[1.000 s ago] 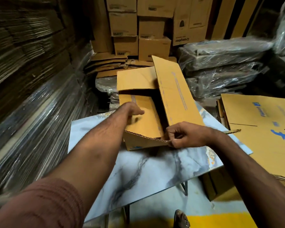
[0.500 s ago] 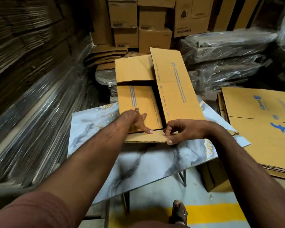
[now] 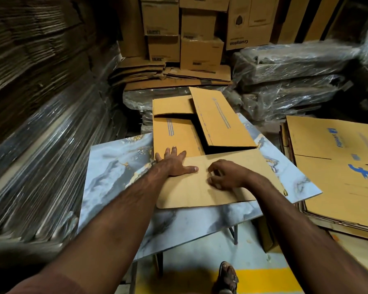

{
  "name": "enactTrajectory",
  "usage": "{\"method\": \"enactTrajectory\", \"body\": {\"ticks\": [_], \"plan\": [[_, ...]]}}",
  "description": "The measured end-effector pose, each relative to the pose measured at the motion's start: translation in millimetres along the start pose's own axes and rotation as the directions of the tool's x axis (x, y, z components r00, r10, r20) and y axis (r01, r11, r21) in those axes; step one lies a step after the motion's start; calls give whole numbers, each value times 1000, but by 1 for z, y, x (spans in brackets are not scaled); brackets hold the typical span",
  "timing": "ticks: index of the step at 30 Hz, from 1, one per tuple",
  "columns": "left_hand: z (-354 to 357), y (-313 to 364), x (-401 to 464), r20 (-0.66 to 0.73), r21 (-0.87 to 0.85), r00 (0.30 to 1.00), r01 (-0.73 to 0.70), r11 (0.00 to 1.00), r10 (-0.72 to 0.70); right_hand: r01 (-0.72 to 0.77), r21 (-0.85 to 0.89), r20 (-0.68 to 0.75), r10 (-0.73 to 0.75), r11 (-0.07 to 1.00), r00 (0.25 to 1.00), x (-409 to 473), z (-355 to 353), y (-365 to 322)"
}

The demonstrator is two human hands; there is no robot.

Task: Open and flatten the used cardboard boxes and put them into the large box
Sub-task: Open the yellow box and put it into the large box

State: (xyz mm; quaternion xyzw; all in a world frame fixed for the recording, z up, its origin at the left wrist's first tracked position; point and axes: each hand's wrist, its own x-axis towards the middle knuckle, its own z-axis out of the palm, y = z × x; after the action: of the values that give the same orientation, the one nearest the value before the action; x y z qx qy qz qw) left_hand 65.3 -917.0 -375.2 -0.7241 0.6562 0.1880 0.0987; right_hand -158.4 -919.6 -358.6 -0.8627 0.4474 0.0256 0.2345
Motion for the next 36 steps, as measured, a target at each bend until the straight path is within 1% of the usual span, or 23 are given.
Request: {"method": "enactTrajectory", "body": {"ticks": [2, 3, 6, 8, 10, 12, 14, 15, 16, 18, 19, 21, 23, 24, 25, 27, 29, 30, 32, 33, 34, 35, 36], "plan": [[-2, 3, 1, 18, -14, 1000, 23, 1000, -23, -7, 19, -2, 7, 1000, 1000, 11, -10, -7], [-2, 5, 2, 25, -21, 999, 34, 999, -34, -4, 50, -45, 6, 999, 999, 17, -15, -12], [-5, 13, 8, 43, -43, 997, 72, 996, -70, 74, 228, -214, -24, 971, 976, 41, -29, -36], [-7, 19, 13, 62, -50, 993, 103, 993, -100, 134, 374, -263, -33, 918, 964, 57, -39, -58], [-8, 25, 20, 92, -29, 987, 136, 990, -133, 138, 520, -201, -36, 843, 979, 76, -45, -74], [-10, 29, 28, 141, 2, 979, 150, 989, -149, 63, 567, -74, -25, 822, 997, 96, -42, -77], [-13, 30, 37, 163, -2, 974, 158, 987, -155, -77, 532, 19, 79, 843, 997, 116, -34, -72], [-15, 29, 42, 163, -13, 973, 167, 986, -163, -140, 519, 34, 143, 843, 989, 122, -32, -69], [-18, 27, 46, 158, -16, 973, 175, 984, -170, -173, 505, 19, 190, 846, 982, 128, -32, -65], [-21, 24, 56, 145, -6, 972, 186, 983, -183, -145, 426, -91, 202, 893, 975, 136, -39, -56], [-22, 23, 61, 137, -4, 971, 196, 981, -194, -108, 351, -188, 183, 930, 965, 137, -46, -51], [-23, 21, 71, 121, 19, 968, 218, 976, -219, -58, 191, -404, 133, 980, 905, 144, -67, -32], [-23, 20, 83, 95, 60, 968, 227, 972, -232, -103, 102, -539, 142, 989, 830, 150, -95, -5], [-23, 21, 88, 84, 77, 969, 227, 971, -233, -159, 68, -565, 170, 985, 807, 153, -108, 12], [-23, 22, 93, 75, 90, 969, 229, 969, -236, -231, 40, -562, 213, 972, 799, 155, -120, 31], [-20, 28, 101, 57, 117, 966, 243, 963, -251, -383, 12, -502, 337, 924, 796, 157, -133, 77], [-17, 35, 109, 26, 130, 963, 264, 956, -270, -503, -16, -385, 459, 864, 801, 154, -129, 124], [-15, 38, 114, 8, 134, 961, 272, 953, -276, -535, -38, -306, 499, 844, 811, 151, -120, 145], [-12, 44, 122, -17, 150, 960, 280, 948, -281, -547, -54, -129, 538, 835, 833, 144, -98, 176], [-12, 47, 126, -30, 161, 959, 281, 946, -280, -543, -18, -65, 541, 839, 838, 142, -89, 185], [-11, 49, 129, -40, 171, 959, 283, 944, -281, -536, 24, -36, 536, 844, 843, 142, -83, 191], [-11, 51, 133, -49, 175, 958, 287, 942, -283, -526, 39, -38, 528, 849, 849, 143, -81, 193], [-11, 52, 135, -54, 173, 956, 293, 940, -288, -515, 11, -51, 515, 857, 856, 146, -82, 193]]}}
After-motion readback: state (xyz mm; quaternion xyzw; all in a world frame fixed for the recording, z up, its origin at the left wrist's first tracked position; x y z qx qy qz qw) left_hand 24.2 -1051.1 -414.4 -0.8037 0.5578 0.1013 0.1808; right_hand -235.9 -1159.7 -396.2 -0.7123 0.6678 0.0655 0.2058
